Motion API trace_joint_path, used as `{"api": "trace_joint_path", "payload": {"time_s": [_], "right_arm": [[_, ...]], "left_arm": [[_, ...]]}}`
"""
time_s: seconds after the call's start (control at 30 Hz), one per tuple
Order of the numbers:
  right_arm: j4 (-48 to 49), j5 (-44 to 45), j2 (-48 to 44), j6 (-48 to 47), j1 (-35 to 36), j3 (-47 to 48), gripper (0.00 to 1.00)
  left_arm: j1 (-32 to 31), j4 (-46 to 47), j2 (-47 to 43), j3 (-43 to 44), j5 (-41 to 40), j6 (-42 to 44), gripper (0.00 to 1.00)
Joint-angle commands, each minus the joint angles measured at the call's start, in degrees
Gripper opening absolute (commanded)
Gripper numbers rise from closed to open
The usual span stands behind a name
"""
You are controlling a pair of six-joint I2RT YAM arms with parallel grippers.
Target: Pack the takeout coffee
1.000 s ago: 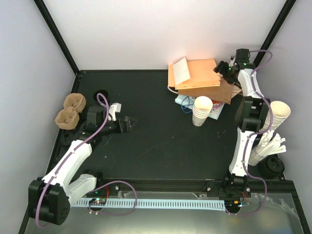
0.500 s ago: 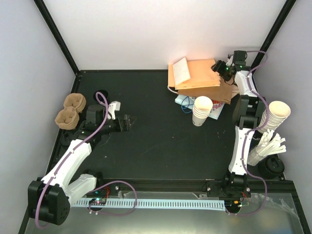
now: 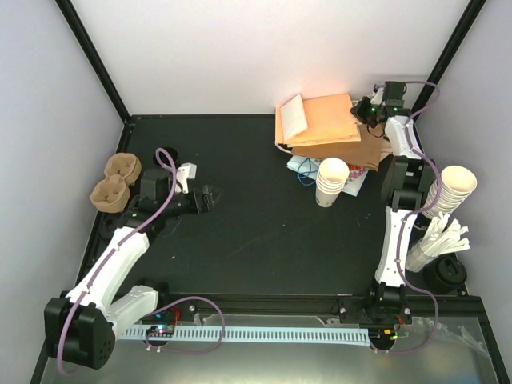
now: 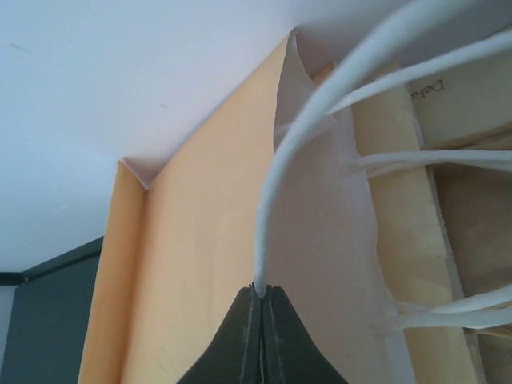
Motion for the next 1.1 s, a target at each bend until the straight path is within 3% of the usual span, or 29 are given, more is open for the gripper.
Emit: {"api": "trace_joint_path", "payload": {"time_s": [0.0, 0.3, 0.67, 1.07], "right_arm": [[2.19, -3.8, -7.52, -1.74, 0.81, 0.56, 0.01], [7.08, -4.0, -27.03, -4.23, 6.08, -8.72, 0.01], [-0.7, 0.33, -42.81, -12.68, 20.82, -8.82, 0.01], [7.85, 15.32, -70.48, -5.07, 40.61, -46.95, 0.02]], "left_arm": [[-0.27, -1.26, 0.05, 3.63, -1.11, 1.37, 0.99], [-0.27, -5.92, -4.22, 5.52, -3.66, 3.16, 0.99], [-0.27, -8.89, -14.72, 4.35, -6.53, 2.3, 0.99], [-0.27, -15.02, -22.45, 6.93, -2.52, -4.98, 0.99]]}}
